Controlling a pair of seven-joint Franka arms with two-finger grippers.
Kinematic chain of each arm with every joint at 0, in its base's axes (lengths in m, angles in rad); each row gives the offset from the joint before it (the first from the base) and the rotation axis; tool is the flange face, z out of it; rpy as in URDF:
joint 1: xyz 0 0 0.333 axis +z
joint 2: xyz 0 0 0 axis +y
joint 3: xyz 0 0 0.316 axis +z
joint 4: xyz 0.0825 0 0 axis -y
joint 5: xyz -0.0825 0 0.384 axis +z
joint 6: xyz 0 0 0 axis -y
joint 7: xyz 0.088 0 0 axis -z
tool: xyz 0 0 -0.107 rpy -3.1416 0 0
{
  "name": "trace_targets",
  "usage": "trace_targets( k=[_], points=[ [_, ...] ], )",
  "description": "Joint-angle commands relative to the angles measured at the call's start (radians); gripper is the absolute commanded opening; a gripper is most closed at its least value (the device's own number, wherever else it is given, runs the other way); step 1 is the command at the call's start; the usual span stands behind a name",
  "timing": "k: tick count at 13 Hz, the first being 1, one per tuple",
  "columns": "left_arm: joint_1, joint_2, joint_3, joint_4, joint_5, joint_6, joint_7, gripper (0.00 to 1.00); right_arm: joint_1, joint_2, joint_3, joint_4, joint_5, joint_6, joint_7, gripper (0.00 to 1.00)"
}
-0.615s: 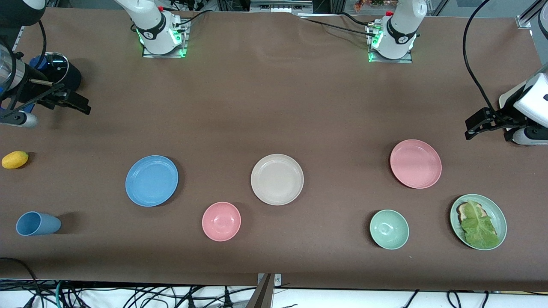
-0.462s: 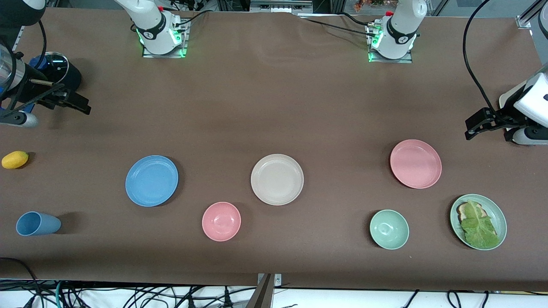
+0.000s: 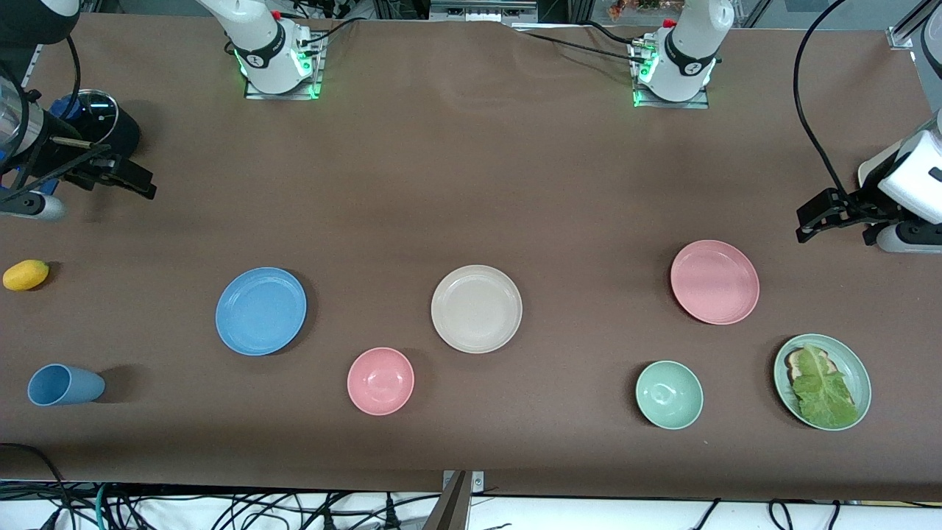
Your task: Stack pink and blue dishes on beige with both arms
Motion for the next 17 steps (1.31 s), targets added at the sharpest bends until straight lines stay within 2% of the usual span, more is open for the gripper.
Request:
trace_targets(
  k=[1, 17],
  points=[
    [0.003, 0.017, -0.002, 0.026, -0.005, 0.004, 0.011, 1.00, -0.001, -0.010, 0.003, -0.007, -0.006, 0.007, -0.009, 1.00],
    [-0.002, 0.017, -0.002, 0.028, -0.004, 0.005, 0.011, 1.00, -0.001, 0.005, 0.003, -0.002, 0.007, 0.014, -0.007, 1.00]
  ],
)
